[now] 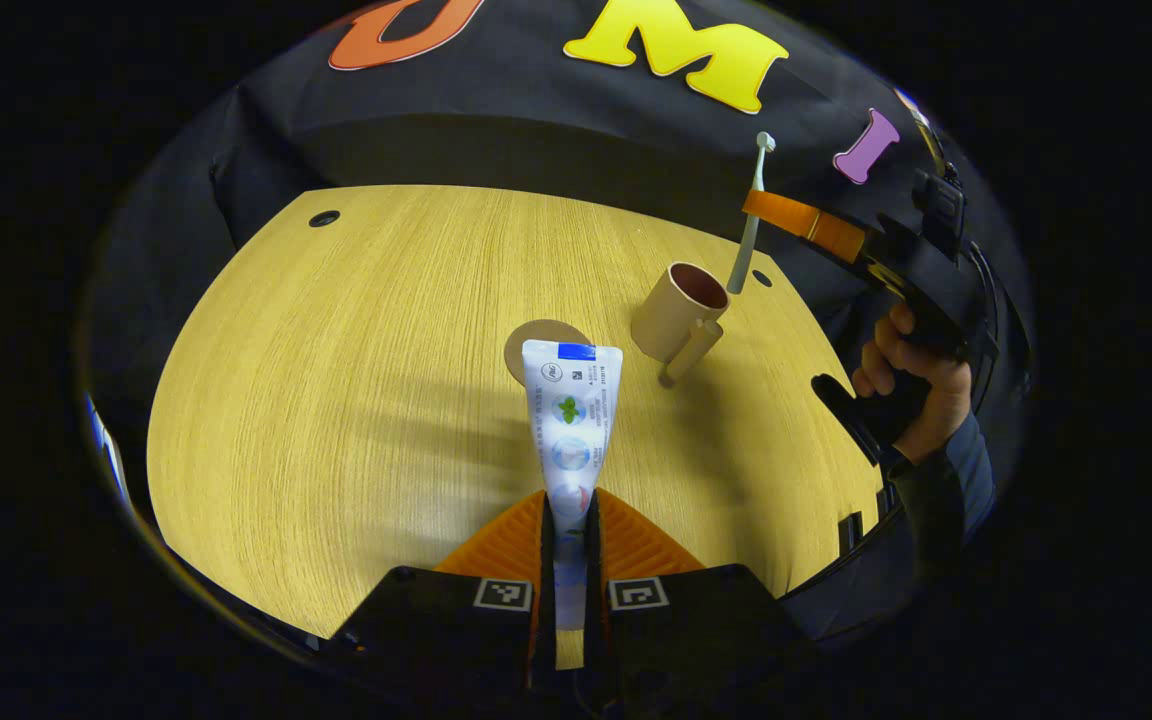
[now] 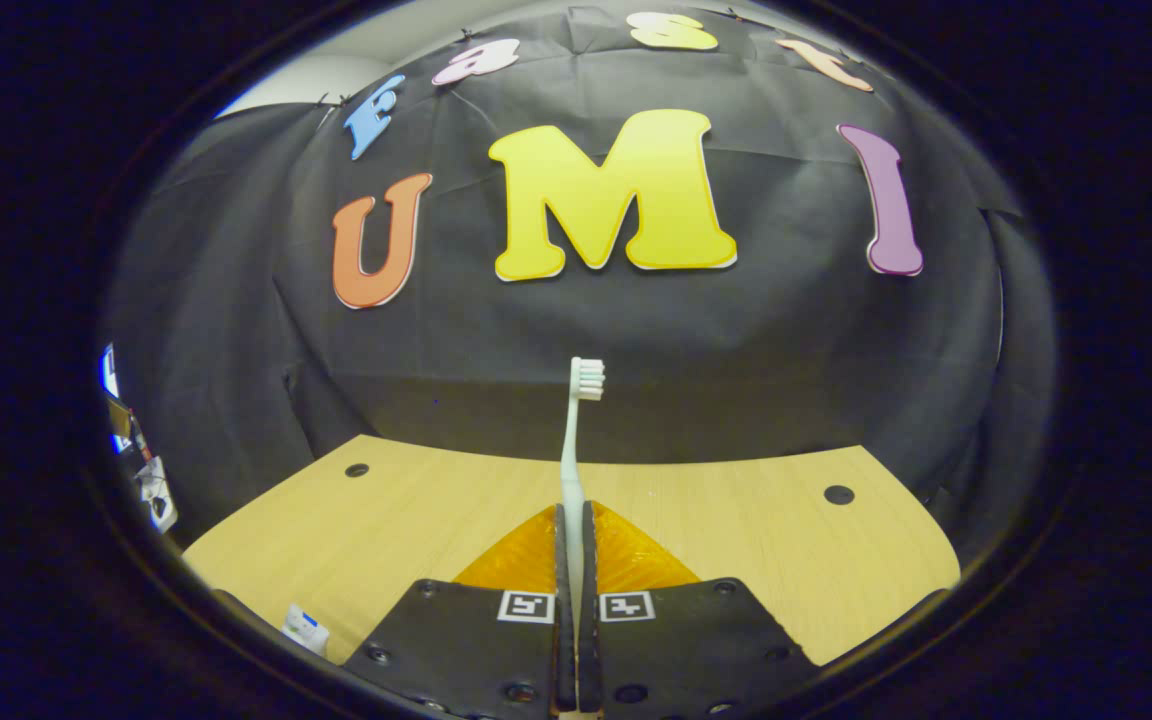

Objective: Put the toothbrush and toothpaste on the desktop into the cup, then pick up the cup and place it on the coaster on the desktop.

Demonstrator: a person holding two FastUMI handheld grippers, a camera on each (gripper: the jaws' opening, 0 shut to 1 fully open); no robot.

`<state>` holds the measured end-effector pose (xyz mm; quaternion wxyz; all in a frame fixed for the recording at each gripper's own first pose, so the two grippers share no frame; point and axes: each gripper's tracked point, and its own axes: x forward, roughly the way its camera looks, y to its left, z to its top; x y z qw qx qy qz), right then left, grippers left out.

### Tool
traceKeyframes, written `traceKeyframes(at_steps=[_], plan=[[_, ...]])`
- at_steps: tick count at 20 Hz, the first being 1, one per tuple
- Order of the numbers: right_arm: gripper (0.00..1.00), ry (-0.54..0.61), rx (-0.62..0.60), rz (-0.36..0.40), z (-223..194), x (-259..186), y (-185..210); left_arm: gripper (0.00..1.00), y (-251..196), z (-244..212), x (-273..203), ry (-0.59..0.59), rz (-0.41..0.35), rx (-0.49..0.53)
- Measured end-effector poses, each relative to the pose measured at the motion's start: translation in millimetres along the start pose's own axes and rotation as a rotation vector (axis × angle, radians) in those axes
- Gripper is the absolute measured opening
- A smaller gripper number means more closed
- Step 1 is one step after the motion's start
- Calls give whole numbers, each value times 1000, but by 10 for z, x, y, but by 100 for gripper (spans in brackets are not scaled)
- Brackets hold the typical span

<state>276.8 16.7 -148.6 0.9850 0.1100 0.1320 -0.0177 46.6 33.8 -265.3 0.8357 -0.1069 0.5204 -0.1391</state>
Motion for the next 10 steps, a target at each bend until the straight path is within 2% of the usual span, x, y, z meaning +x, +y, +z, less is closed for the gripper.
traceKeyframes(at_steps=[1, 2, 3, 4, 5, 6, 7, 10], plan=[[2, -4, 5, 0, -10, 79, -31, 14, 33, 13, 15, -2, 8, -6], [2, -6, 15, -6, -28, 155, -65, 19, 51, 19, 11, -4, 16, -14], [2, -4, 27, -7, -59, 220, -98, 14, 77, 35, 1, -6, 24, -21], [2, -3, 38, -5, -87, 283, -114, 14, 95, 32, -8, -7, 31, -24], [2, 6, 42, -6, -139, 347, -135, 18, 103, 26, -2, -6, 37, -26], [2, 19, 36, -9, -203, 394, -155, 18, 104, 44, -17, -5, 42, -28], [2, 39, 31, -11, -285, 436, -177, 14, 98, 44, -23, -5, 48, -30], [2, 99, 21, -19, -529, 472, -198, 14, 114, 87, -3, -17, 64, -24]])
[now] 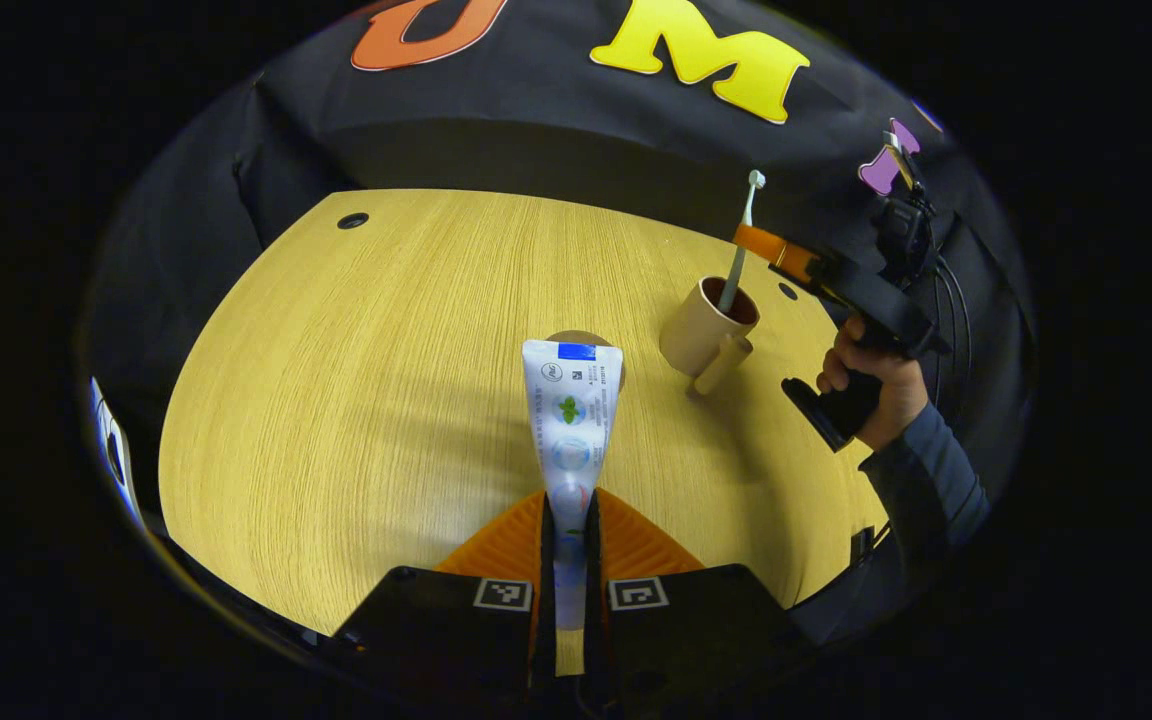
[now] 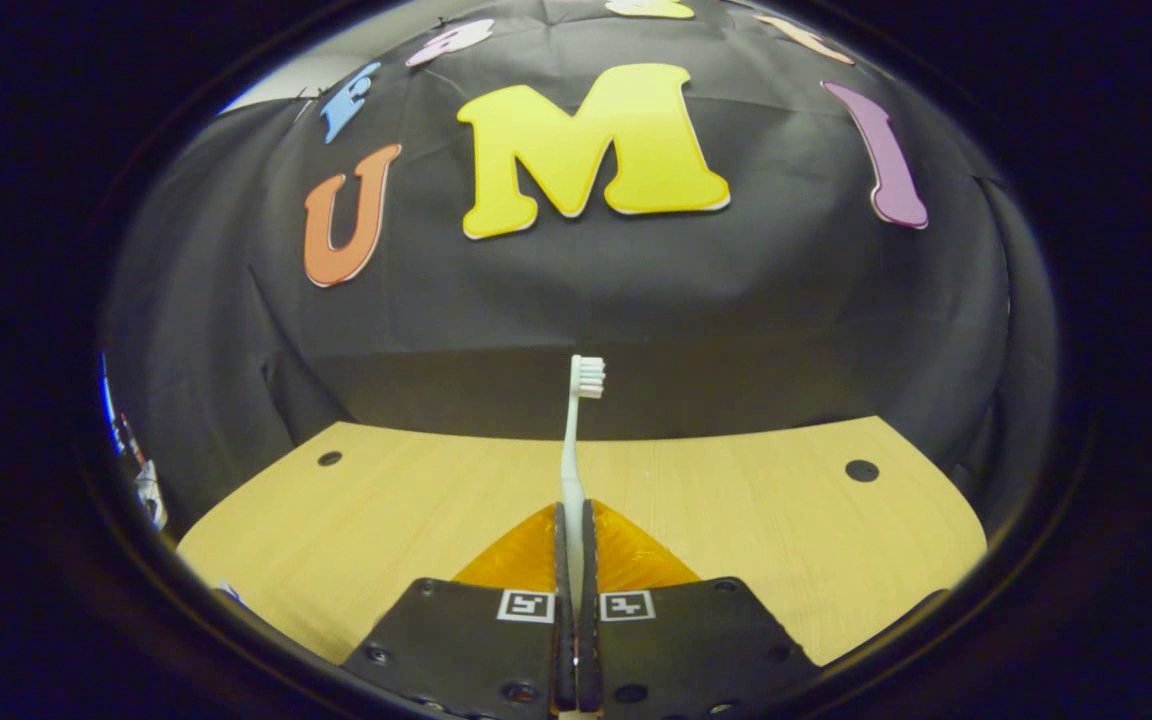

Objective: Put the toothbrush and toothpaste on the desktop into the cup, then pick up the cup and place it on the coaster on the desktop.

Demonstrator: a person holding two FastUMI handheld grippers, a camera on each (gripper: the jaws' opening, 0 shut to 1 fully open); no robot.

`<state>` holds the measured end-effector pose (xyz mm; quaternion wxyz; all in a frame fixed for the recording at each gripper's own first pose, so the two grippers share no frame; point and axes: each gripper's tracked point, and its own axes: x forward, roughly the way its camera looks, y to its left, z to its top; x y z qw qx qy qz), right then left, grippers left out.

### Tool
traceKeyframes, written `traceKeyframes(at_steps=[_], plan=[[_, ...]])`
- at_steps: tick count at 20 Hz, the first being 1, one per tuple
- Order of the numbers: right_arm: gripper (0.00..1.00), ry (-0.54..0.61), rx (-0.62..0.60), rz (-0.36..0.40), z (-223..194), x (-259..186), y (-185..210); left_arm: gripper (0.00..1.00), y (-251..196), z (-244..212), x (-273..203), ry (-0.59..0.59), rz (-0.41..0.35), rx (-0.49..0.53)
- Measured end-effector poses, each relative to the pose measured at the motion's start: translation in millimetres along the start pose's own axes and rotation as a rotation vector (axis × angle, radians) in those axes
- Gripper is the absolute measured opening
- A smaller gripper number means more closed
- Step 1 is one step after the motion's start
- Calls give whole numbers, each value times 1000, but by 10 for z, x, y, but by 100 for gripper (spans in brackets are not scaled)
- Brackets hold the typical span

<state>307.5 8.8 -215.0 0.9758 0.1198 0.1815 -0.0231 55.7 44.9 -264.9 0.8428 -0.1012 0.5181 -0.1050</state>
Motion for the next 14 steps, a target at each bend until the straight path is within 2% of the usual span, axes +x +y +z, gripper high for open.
traceKeyframes(at_steps=[7, 13, 14], plan=[[5, 77, 27, -50, -288, -63, -103, 14, -89, 180, 123, -40, -2, 38], [13, 156, 92, -80, -332, -440, -302, 14, -253, 489, 231, -122, -22, 80], [17, 166, 93, -87, -345, -535, -352, 14, -317, 574, 223, -142, -28, 89]])
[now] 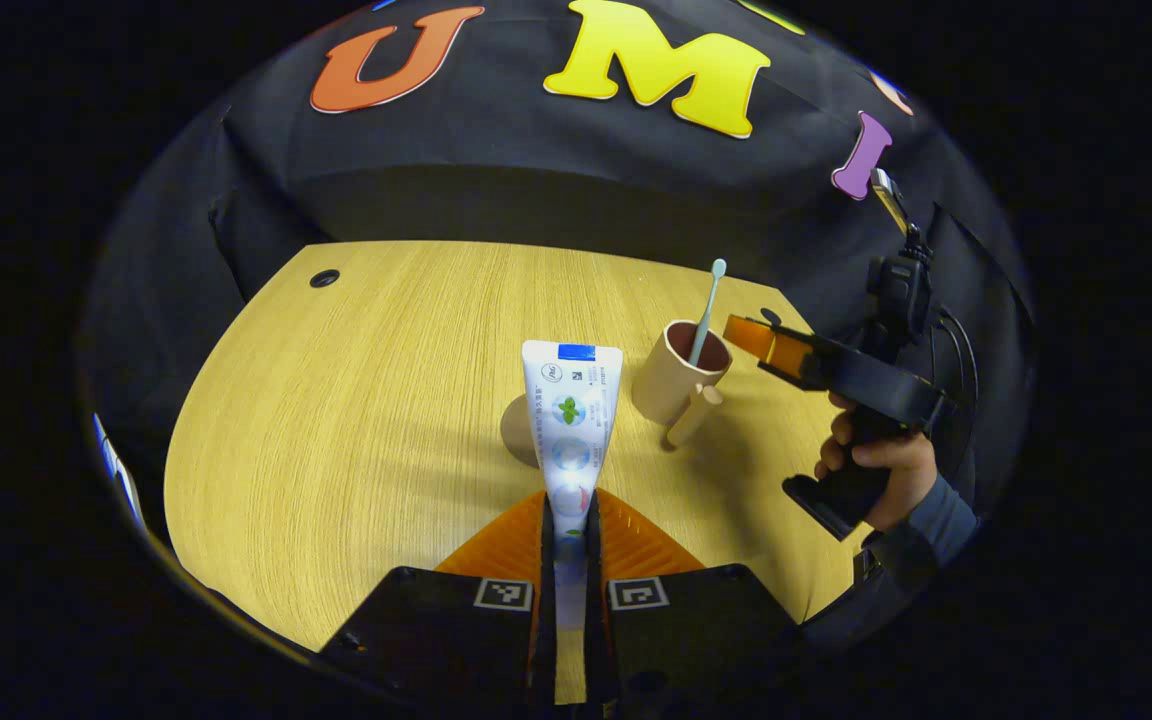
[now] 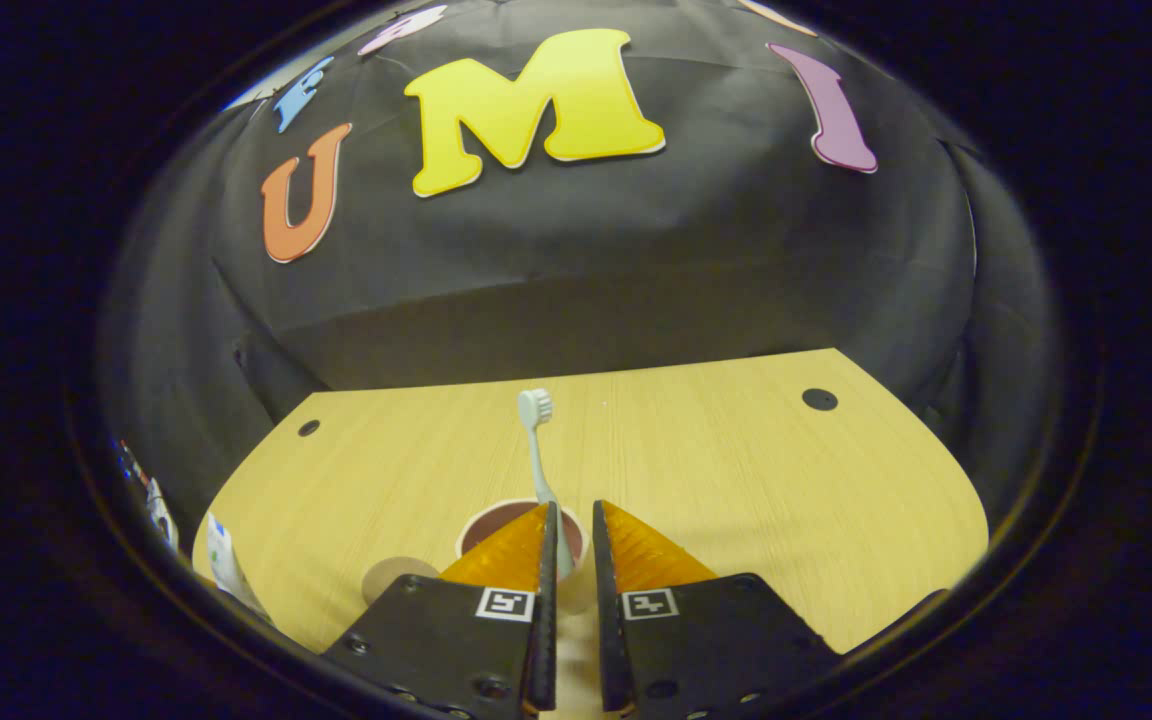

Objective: Put the toothbrush and toothpaste on the desktop into the cup, then pick up the cup and place it on the coaster on the desktop.

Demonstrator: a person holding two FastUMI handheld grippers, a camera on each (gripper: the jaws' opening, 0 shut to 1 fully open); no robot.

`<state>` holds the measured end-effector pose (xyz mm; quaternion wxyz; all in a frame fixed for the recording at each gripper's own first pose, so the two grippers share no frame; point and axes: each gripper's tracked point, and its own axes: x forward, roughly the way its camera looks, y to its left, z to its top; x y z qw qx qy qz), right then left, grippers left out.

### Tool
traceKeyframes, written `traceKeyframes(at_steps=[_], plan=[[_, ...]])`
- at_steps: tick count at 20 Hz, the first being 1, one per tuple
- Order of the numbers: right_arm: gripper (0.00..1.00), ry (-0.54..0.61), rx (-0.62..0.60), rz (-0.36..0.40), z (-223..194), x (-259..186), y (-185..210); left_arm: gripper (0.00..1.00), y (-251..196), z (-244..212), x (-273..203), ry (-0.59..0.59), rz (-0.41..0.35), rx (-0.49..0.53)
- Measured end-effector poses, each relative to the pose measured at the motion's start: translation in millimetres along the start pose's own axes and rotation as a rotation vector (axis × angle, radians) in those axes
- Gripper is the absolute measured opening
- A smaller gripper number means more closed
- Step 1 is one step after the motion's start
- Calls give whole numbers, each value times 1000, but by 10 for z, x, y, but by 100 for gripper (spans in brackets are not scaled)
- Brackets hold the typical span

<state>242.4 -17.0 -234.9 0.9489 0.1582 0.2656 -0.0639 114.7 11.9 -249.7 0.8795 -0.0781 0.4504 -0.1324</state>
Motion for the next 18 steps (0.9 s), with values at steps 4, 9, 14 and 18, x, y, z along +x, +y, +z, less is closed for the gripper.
traceKeyframes(at_steps=[4, 9, 14, 18], plan=[[46, 14, -27, 2, -59, -381, -132, 14, -138, 309, 147, -82, -30, 21], [95, -99, -37, 11, 42, -903, -132, 14, -416, 612, 435, -182, -89, 26], [96, -206, -75, -34, 172, -1288, -258, 14, -676, 981, 610, -310, -132, 57], [96, -241, -71, -80, 185, -1451, -426, 14, -826, 1285, 706, -434, -168, 49]])
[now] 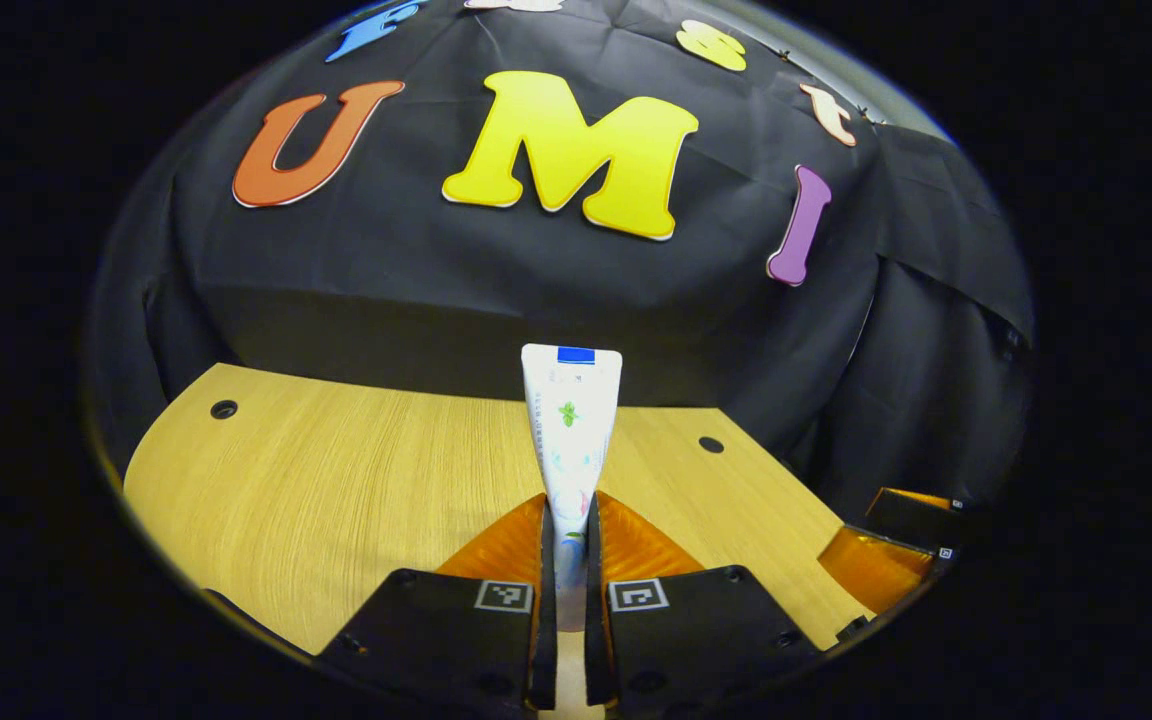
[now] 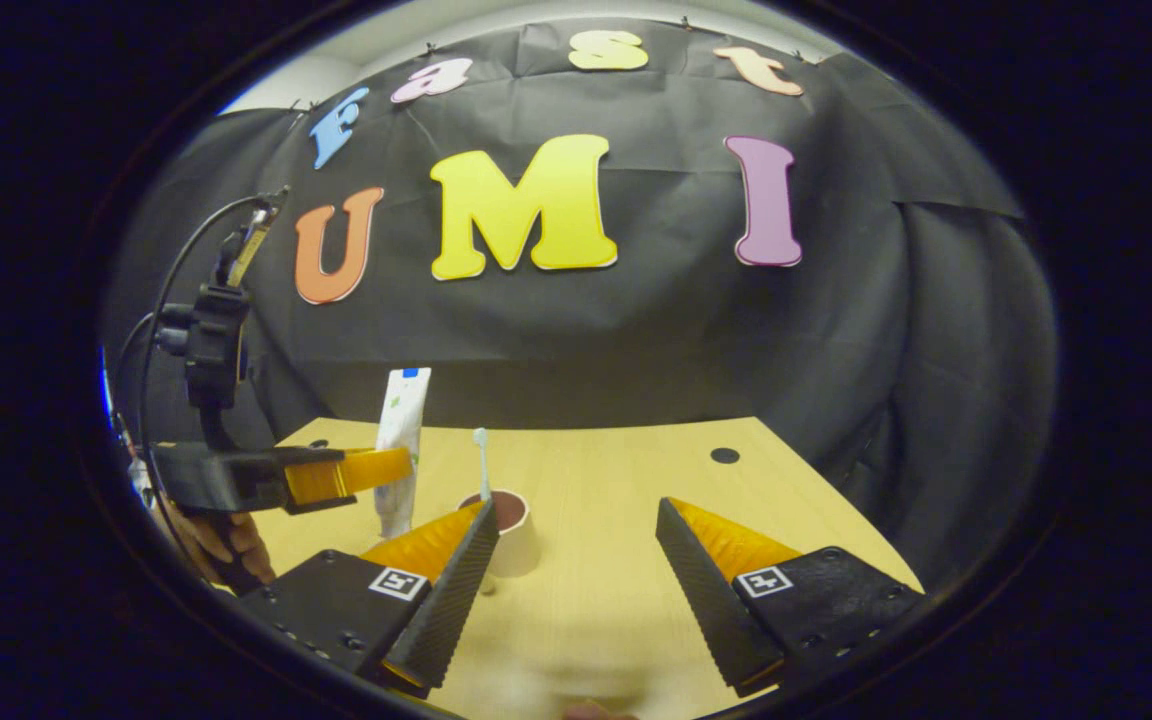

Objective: Put the toothbrush and toothpaste on the desktop into the cup, then pick up the cup and place it on the coaster on the desktop.

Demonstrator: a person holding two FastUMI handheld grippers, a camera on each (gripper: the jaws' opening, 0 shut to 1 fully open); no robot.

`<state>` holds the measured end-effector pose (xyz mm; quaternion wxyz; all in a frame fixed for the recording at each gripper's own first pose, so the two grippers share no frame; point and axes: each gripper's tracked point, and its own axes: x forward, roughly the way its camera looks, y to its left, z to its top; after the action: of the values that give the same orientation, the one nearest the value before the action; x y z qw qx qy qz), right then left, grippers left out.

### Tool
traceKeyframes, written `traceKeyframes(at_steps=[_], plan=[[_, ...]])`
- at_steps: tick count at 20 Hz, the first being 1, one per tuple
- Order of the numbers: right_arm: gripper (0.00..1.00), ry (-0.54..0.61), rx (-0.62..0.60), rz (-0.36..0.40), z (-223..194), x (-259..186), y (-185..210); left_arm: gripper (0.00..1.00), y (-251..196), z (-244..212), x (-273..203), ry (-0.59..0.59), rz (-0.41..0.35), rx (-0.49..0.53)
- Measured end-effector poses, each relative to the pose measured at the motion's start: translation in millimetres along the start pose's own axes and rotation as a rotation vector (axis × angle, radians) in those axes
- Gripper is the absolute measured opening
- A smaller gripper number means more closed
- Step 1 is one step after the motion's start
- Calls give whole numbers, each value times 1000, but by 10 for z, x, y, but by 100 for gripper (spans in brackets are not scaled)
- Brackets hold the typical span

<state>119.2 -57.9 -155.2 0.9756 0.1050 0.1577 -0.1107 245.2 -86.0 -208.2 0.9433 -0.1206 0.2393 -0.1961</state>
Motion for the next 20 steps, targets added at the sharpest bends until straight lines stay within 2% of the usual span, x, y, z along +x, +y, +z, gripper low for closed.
traceKeyframes(at_steps=[2, 3, 5, 6, 7, 12, 16, 18, 19, 20], plan=[[96, -5, 7, -20, -8, -63, -71, 14, -53, 99, 111, -59, -3, -10], [93, -8, 9, -26, -21, -93, -99, 14, -82, 128, 159, -84, -4, -17], [96, -17, 2, -33, -19, -118, -135, 14, -131, 179, 240, -128, -5, -44], [93, -22, 0, -30, -19, -125, -143, 13, -133, 191, 275, -146, 2, -57], [96, -25, -4, -31, -22, -126, -154, 14, -143, 165, 317, -156, 8, -67], [96, -33, -16, 2, -67, -101, -159, 14, -154, 65, 475, -194, 60, -75], [93, -25, -26, 45, -103, -72, -184, 14, -113, -124, 548, -217, 149, -19], [93, -24, -31, 65, -126, -64, -212, 14, -110, -210, 595, -223, 184, -8], [96, -26, -34, 72, -130, -58, -224, 14, -108, -235, 615, -222, 196, 0], [93, -26, -35, 76, -128, -51, -256, 14, -102, -249, 631, -232, 213, 6]])
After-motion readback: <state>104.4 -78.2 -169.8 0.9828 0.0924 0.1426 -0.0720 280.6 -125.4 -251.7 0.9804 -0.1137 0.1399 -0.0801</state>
